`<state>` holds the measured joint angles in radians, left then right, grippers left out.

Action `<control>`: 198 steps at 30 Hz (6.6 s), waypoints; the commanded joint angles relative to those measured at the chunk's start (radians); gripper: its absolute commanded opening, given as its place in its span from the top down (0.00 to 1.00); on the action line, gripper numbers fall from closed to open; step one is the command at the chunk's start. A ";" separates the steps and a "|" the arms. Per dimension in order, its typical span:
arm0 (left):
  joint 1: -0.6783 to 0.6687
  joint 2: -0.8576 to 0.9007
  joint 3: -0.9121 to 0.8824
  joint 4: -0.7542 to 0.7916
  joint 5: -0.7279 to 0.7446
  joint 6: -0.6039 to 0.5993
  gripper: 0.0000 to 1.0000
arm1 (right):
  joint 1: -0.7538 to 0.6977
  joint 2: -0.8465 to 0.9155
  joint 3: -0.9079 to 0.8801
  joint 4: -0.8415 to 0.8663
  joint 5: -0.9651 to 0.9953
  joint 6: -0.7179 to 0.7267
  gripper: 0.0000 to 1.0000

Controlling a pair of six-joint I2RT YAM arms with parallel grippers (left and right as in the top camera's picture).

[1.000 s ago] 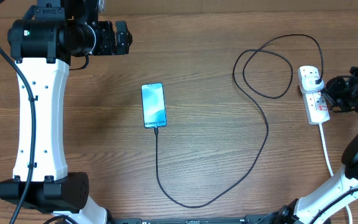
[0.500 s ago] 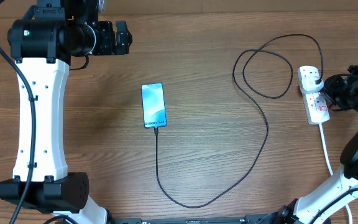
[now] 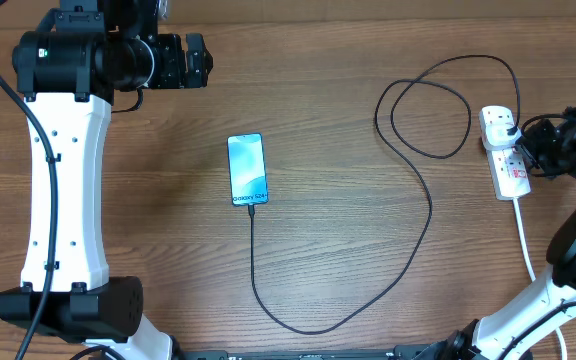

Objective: Plug charger to phone and switch on socket

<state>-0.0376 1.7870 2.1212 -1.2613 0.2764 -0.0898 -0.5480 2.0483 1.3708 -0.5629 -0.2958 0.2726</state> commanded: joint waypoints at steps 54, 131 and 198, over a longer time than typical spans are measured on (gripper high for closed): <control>0.005 -0.009 0.008 0.001 0.008 0.015 0.01 | 0.053 0.030 -0.030 -0.078 -0.065 0.278 0.96; 0.005 -0.009 0.008 0.001 0.008 0.015 0.00 | 0.018 0.029 -0.029 -0.079 -0.020 -0.040 0.96; 0.005 -0.009 0.008 0.001 0.008 0.015 0.00 | -0.016 -0.690 -0.027 -0.338 -0.303 -0.144 0.96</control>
<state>-0.0376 1.7870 2.1212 -1.2610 0.2764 -0.0898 -0.6147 1.4372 1.3422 -0.8738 -0.5793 0.2089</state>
